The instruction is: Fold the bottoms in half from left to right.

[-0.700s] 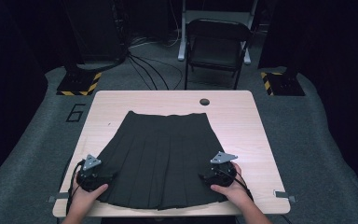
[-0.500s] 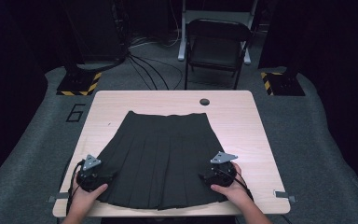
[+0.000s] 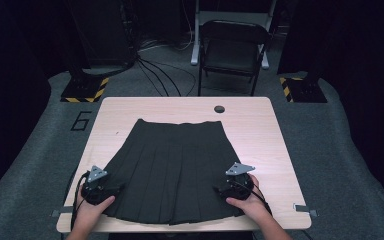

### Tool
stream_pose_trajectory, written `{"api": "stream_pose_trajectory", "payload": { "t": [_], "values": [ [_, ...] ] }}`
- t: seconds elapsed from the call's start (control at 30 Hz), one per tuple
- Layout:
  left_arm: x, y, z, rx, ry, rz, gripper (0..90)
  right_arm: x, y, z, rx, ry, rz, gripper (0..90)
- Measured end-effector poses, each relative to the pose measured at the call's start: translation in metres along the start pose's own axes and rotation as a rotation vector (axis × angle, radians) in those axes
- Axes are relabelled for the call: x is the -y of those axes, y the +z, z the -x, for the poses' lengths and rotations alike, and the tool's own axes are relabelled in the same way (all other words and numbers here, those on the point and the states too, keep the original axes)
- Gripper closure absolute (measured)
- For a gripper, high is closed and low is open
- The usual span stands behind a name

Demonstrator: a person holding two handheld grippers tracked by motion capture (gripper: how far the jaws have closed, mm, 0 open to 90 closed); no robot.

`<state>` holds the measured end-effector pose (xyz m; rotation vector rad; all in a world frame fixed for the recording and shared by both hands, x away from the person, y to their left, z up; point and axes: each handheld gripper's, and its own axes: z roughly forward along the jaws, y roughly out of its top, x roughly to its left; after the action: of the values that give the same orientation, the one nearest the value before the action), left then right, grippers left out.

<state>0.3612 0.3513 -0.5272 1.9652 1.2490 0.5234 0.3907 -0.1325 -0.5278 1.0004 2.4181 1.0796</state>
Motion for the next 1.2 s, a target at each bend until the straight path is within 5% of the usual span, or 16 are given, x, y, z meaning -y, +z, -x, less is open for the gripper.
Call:
{"api": "stream_pose_trajectory", "payload": {
  "t": [0.27,0.4,0.6,0.8,1.2],
  "values": [
    [-0.004,-0.009,-0.005,0.019,-0.052,0.004,34.1,0.0,0.0,0.0,0.001,0.0,0.0,17.0],
    [-0.008,-0.02,-0.009,0.02,-0.089,0.044,35.2,0.0,0.0,0.0,-0.001,0.002,0.0,16.9],
    [-0.01,-0.035,-0.018,-0.025,-0.121,0.07,38.1,0.0,0.0,0.0,-0.002,0.002,-0.001,17.0],
    [-0.005,-0.05,-0.037,-0.048,-0.206,0.11,44.5,0.0,0.0,0.0,-0.002,0.002,-0.001,16.9],
    [0.003,-0.043,-0.049,-0.065,-0.204,0.058,43.3,0.0,0.0,0.0,-0.002,0.002,-0.001,16.9]
  ]
}}
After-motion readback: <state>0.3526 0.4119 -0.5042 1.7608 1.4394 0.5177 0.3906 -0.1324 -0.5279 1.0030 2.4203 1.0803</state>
